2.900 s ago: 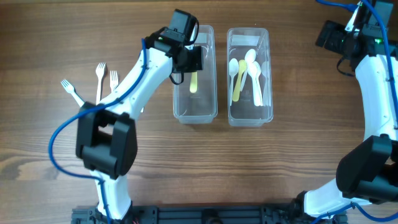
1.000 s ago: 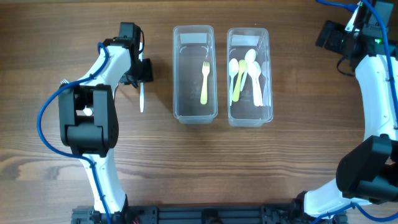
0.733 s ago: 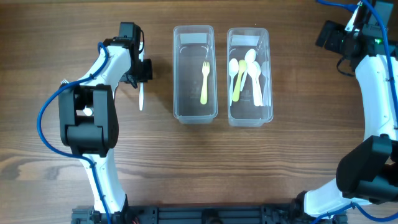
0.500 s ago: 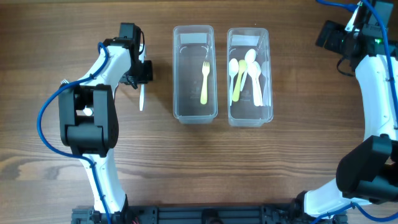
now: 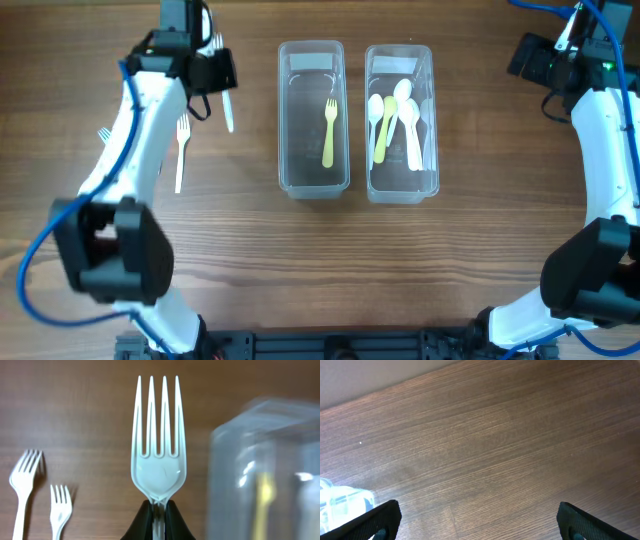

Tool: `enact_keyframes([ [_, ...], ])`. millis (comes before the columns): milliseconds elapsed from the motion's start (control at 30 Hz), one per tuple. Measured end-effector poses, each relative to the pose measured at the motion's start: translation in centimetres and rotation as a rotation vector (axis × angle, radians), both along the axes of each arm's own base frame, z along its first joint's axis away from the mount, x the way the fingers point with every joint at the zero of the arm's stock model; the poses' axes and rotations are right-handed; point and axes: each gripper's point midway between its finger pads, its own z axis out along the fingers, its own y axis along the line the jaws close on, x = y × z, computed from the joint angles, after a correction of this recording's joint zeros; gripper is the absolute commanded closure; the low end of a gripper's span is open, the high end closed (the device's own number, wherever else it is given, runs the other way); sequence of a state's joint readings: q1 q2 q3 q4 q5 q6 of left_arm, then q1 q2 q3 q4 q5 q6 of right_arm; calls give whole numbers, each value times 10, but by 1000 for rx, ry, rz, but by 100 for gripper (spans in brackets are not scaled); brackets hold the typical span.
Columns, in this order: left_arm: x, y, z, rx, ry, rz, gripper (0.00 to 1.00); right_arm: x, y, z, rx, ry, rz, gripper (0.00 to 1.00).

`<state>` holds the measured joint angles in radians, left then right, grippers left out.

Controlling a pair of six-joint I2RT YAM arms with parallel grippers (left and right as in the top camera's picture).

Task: Pack container
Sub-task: 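Carry the white fork into the left container and release it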

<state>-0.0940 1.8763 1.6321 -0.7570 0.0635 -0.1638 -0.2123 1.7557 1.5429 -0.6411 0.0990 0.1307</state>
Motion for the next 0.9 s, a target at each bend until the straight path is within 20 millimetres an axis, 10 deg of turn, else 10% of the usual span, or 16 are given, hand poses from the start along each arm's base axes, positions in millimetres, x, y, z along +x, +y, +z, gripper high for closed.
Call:
enact_keyframes([
  [133, -5, -36, 50, -84, -108, -30, 96, 0, 0, 0, 0, 0, 0, 0],
  [467, -34, -135, 54, -165, -92, -206, 96, 0, 0, 0, 0, 0, 0, 0],
  [800, -33, -160, -27, -115, 71, -239, 94, 0, 0, 0, 0, 0, 0, 0],
  [900, -33, -160, -49, -102, 115, -235, 72, 0, 0, 0, 0, 0, 0, 0],
])
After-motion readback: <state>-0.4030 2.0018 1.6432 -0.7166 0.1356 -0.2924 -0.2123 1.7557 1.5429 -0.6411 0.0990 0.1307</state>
